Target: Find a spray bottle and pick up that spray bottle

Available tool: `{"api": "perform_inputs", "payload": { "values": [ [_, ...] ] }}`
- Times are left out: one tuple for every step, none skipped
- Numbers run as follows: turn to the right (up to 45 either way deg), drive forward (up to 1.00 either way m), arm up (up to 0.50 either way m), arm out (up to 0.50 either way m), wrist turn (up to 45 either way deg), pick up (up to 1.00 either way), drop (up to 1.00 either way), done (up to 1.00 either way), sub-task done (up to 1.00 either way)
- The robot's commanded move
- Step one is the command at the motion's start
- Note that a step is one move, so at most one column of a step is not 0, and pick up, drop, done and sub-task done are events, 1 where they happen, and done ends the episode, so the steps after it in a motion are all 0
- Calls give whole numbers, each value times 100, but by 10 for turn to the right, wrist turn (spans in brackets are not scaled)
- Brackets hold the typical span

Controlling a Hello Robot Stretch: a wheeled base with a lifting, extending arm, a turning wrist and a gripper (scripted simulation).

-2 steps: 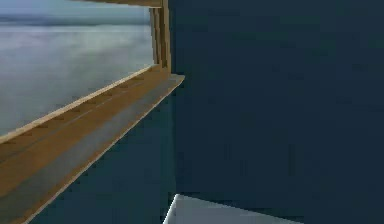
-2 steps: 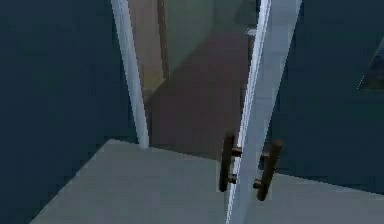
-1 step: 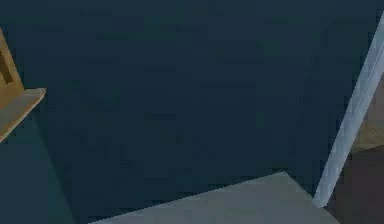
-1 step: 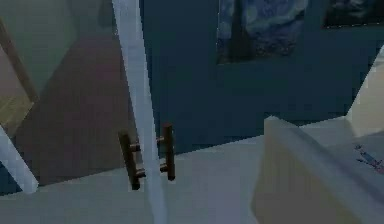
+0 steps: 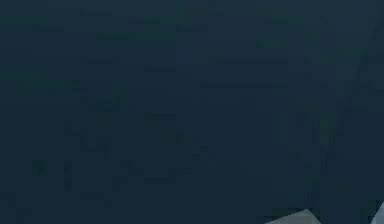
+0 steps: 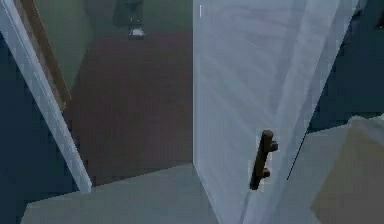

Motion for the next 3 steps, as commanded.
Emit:
{"api": "perform_inputs", "payload": {
  "values": [
    [450,0,0,0,0,0,0,0,0],
    [240,0,0,0,0,0,0,0,0],
    [0,100,0,0,0,0,0,0,0]
  ]
}}
